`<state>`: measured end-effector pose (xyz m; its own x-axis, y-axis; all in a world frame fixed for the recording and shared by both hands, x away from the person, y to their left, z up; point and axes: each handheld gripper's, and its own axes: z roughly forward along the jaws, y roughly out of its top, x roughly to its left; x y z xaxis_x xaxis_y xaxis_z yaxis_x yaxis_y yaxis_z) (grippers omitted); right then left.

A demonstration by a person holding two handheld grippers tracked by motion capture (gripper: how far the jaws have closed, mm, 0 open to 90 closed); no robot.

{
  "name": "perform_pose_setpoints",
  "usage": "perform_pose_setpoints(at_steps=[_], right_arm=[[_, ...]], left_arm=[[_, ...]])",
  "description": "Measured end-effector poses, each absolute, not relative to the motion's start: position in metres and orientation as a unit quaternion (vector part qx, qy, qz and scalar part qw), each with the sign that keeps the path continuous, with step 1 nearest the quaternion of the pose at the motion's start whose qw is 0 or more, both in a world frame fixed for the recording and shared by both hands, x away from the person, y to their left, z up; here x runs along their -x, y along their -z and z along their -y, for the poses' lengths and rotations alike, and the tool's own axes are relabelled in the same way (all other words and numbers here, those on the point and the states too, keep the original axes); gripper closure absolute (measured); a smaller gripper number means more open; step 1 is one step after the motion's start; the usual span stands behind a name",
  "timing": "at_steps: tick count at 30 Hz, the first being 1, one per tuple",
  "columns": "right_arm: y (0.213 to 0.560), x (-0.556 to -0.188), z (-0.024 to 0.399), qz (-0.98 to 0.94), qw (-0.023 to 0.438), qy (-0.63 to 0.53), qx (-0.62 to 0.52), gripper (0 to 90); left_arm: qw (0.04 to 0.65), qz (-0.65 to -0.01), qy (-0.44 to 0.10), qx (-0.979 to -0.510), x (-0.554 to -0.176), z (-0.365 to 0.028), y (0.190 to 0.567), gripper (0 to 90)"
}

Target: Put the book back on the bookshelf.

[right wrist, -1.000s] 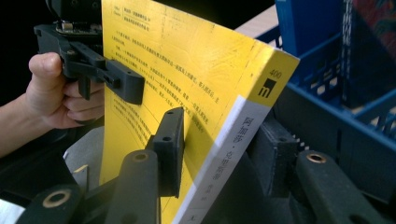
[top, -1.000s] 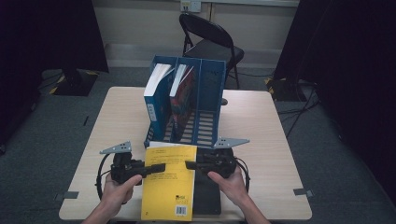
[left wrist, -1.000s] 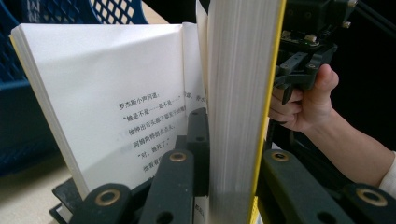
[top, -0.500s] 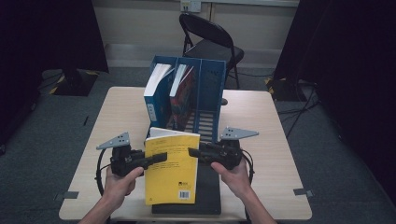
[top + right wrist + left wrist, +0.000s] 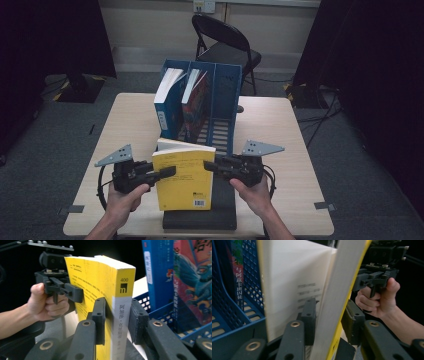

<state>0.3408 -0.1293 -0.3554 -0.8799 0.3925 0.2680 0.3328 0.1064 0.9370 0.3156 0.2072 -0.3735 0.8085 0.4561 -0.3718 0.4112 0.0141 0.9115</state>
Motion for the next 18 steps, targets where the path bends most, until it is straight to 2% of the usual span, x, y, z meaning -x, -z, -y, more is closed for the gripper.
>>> perform_pose_setpoints(at_steps=[5, 10, 14, 18], right_arm=[[0.355, -0.333, 0.128, -0.749, 0.023, -0.621, -0.23, 67.4], [0.36, -0.332, 0.124, -0.757, 0.019, -0.613, -0.224, 63.2], [0.359, -0.331, 0.124, -0.762, 0.02, -0.611, -0.215, 62.0], [0.359, -0.328, 0.122, -0.766, 0.02, -0.608, -0.205, 61.4]], left_arm=[[0.655, -0.314, -0.004, -0.688, -0.312, -0.218, 0.376, 55.2], [0.655, -0.327, -0.032, -0.68, -0.309, -0.225, 0.374, 47.7], [0.656, -0.343, -0.025, -0.671, -0.313, -0.235, 0.377, 47.2], [0.649, -0.329, -0.034, -0.685, -0.308, -0.23, 0.373, 45.5]])
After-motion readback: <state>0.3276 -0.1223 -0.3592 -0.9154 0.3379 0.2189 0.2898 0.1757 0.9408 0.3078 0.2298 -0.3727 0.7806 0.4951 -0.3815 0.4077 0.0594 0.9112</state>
